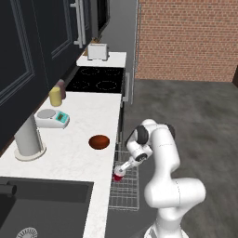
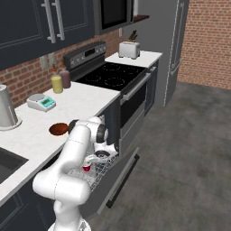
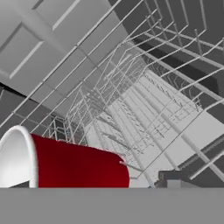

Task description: Pick up the cup and bowl from the counter, place them in the dishwasher, and close the dishwasher door.

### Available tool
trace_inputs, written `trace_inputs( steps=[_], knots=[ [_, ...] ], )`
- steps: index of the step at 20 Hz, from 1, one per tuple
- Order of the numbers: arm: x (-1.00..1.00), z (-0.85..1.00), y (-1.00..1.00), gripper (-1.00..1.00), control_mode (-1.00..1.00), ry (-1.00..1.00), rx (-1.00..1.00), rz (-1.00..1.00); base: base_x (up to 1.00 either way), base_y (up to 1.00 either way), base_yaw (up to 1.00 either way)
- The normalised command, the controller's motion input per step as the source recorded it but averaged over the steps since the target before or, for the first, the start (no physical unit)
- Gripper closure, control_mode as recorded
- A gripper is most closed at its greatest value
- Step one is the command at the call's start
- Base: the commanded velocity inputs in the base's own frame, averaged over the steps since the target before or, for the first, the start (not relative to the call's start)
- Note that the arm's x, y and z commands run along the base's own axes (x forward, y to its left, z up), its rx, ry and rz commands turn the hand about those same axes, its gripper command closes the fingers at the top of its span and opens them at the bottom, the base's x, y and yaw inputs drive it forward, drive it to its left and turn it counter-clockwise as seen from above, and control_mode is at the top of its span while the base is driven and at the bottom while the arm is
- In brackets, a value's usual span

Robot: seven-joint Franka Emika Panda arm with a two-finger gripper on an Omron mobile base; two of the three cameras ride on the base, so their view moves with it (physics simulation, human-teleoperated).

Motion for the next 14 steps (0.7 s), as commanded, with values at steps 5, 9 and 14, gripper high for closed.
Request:
trace_inputs(
  steps=[5, 9, 14],
  knots=[
    [-0.32, -0.04, -0.39, -1.00, -1.00, 0.06, -0.01, 0.00, 0.00, 0.00, 0.00],
    [-0.17, 0.33, 0.00, -1.00, -1.00, -0.05, 0.00, 0.00, 0.00, 0.00, 0.00],
    [-0.33, 0.63, 0.00, -1.00, -1.00, -0.01, 0.00, -0.01, 0.00, 0.00, 0.00]
  ],
)
